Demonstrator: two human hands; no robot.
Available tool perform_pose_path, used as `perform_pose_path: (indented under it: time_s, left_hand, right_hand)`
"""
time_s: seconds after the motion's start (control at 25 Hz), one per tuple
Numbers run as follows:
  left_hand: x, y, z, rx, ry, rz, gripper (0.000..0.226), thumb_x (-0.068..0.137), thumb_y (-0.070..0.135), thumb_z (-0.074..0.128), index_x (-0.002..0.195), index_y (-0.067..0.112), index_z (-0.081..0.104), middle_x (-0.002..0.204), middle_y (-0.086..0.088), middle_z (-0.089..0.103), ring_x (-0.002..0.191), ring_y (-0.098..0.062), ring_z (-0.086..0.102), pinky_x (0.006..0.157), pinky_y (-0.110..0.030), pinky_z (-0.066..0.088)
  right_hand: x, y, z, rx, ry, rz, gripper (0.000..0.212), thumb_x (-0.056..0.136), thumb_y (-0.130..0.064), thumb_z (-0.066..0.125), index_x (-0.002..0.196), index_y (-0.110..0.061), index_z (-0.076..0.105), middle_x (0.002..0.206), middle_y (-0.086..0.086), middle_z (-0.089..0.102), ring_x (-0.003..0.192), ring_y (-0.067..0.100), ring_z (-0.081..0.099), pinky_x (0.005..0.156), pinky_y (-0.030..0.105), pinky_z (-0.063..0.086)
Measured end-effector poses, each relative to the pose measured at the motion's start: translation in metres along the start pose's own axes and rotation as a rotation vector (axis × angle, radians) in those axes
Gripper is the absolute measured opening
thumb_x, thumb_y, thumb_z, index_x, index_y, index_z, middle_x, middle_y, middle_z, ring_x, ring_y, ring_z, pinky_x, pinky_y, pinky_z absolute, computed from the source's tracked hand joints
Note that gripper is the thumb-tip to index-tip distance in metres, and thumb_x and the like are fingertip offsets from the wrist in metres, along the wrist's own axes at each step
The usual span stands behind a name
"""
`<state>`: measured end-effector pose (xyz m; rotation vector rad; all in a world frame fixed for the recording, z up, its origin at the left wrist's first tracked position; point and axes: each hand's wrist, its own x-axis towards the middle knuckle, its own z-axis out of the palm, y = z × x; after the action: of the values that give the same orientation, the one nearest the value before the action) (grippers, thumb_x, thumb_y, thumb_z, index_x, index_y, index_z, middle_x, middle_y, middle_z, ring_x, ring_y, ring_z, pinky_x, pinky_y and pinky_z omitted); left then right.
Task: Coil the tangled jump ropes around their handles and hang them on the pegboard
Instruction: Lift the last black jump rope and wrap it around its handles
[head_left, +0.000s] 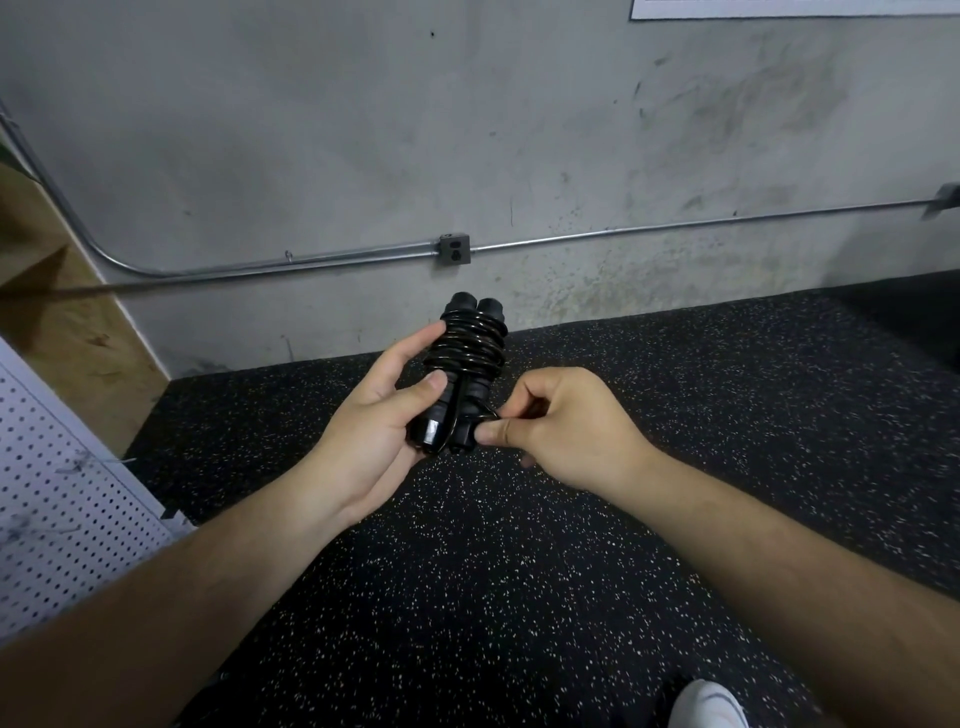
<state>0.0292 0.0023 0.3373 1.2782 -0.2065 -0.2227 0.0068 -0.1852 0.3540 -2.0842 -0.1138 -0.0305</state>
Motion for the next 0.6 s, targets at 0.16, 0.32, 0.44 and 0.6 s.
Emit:
perform_pose_path:
  time_s: [0.16, 0.32, 0.44, 0.6]
  left_hand:
    - [0.0007, 0.0019, -0.0017, 0.035, -0.019, -0.022, 0.059, 0.095, -0.002, 0.049, 0.138, 0.038, 0.055, 0.122, -0.013, 0.071, 0.108, -0.029, 0.068, 0.088, -0.042, 0.053]
    - [-0.0018, 0.0027, -0.0059, 0.064, -0.019, -0.028, 0.077, 0.071, -0.004, 0.055, 0.135, 0.040, 0.057, 0.101, -0.018, 0.072, 0.089, -0.026, 0.068, 0.078, -0.038, 0.054]
    - [-0.0032, 0.0023, -0.0064, 0.043, -0.041, -0.036, 0.077, 0.078, -0.014, 0.053, 0.135, 0.039, 0.058, 0.101, -0.019, 0.071, 0.088, -0.027, 0.068, 0.079, -0.038, 0.053]
    - [-0.0063, 0.0052, -0.0081, 0.006, -0.124, -0.077, 0.077, 0.077, -0.011, 0.060, 0.137, 0.038, 0.059, 0.115, -0.025, 0.067, 0.098, -0.029, 0.066, 0.086, -0.040, 0.054]
  right_hand:
    - [-0.0032, -0.0021, 0.0060, 0.111, -0.021, 0.028, 0.030, 0.076, -0.016, 0.087, 0.075, 0.002, 0.063, 0.062, -0.001, 0.066, 0.050, 0.017, 0.061, 0.051, 0.031, 0.054]
    - [-0.0050, -0.0012, 0.0095, 0.116, -0.046, 0.020, 0.030, 0.077, -0.016, 0.087, 0.073, 0.002, 0.063, 0.064, 0.001, 0.066, 0.052, 0.018, 0.061, 0.054, 0.036, 0.056]
    - [-0.0049, 0.0009, 0.0100, 0.014, -0.087, -0.057, 0.028, 0.076, -0.020, 0.087, 0.066, -0.012, 0.063, 0.066, -0.002, 0.066, 0.057, 0.013, 0.060, 0.064, 0.039, 0.056]
    - [-0.0086, -0.0018, 0.0065, -0.295, -0.095, -0.223, 0.027, 0.076, -0.027, 0.086, 0.067, -0.020, 0.061, 0.080, -0.011, 0.062, 0.074, 0.007, 0.058, 0.076, 0.035, 0.052]
